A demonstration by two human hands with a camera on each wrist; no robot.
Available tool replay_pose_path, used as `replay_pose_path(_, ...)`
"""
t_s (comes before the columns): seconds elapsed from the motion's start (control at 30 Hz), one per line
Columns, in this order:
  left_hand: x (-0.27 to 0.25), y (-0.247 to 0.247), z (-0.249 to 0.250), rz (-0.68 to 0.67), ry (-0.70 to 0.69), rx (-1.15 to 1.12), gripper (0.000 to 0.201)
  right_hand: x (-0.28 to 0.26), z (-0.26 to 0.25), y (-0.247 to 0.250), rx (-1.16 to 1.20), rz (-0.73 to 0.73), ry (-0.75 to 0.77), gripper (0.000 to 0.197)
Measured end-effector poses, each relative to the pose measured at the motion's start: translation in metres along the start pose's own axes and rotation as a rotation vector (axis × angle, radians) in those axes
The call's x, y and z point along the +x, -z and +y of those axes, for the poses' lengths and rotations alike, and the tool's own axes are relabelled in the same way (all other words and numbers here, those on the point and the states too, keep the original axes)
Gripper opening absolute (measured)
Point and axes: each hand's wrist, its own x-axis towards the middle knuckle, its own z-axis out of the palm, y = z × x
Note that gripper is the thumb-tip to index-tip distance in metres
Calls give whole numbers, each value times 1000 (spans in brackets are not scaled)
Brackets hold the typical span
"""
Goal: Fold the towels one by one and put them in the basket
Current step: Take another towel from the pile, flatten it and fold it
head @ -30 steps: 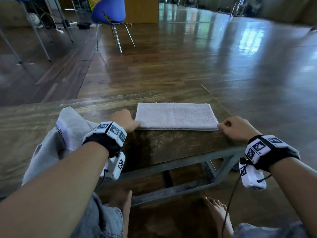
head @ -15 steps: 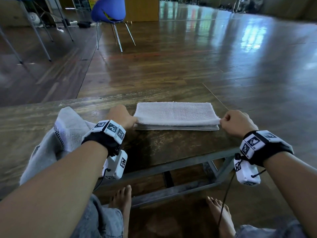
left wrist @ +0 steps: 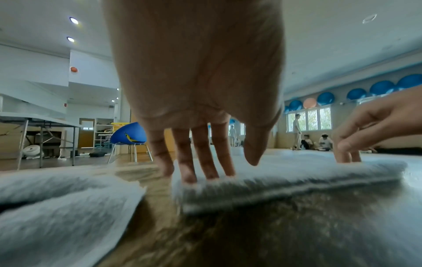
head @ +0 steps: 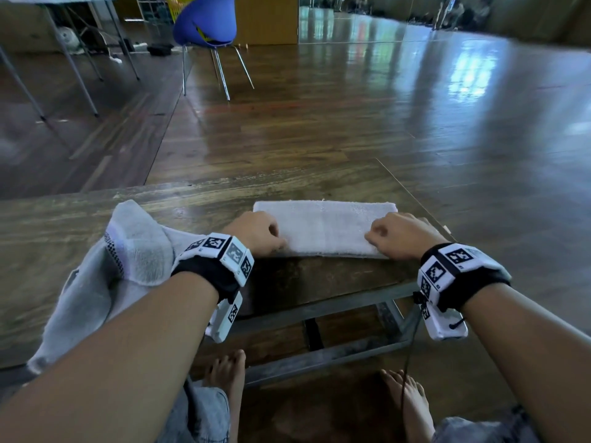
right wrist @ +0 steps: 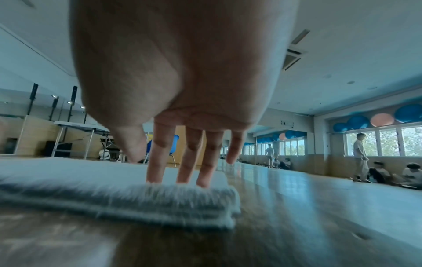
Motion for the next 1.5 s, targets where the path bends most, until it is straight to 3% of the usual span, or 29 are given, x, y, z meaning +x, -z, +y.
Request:
replay_pose_path(0.1,-2,1,6,-43,-30,-8,22,-4,-7,1,22,108,-14,37)
replay_pose_path(0.17,-3,-1,9,-19,-80,-39,16,-7,-13,-4,87,194,49,24)
replay_pose_path(0.27,-3,-7,14,-7,-122,-62,24,-6,-24,-13,206,59,234,31)
replay_pose_path(0.37,-2,-15,15,-71,-101,3,38,-1,-32,-22,122,-47,244,34)
replay_pose_path(0.5,2,-14,18,-34,-114,-2,41,5,-46,-28,107,179,269,27)
replay_pose_path(0.57,2,-17,21,-12,-165,-48,61,5,-53,-35,140,192,335,40)
replay_pose_path(0.63,0,-22,22,-86,-170,-76,86,7,-60,-42,162,74,377,54)
replay_pose_path(0.7,0,-28,20,-206,-119,-30,102,9,-64,-46,200,-20,375,60)
replay_pose_path(0.87,-1,-32,11,-351,-102,32,108,12,-63,-57,205,-160,292,64)
replay_pose_path(1.1,-3,-32,8,-368,-112,57,115,12,-59,-72,85,-104,236,63)
replay_pose_path(1.5,-8,-35,4,-341,-127,111,115,0,-39,-69,70,-67,127,80)
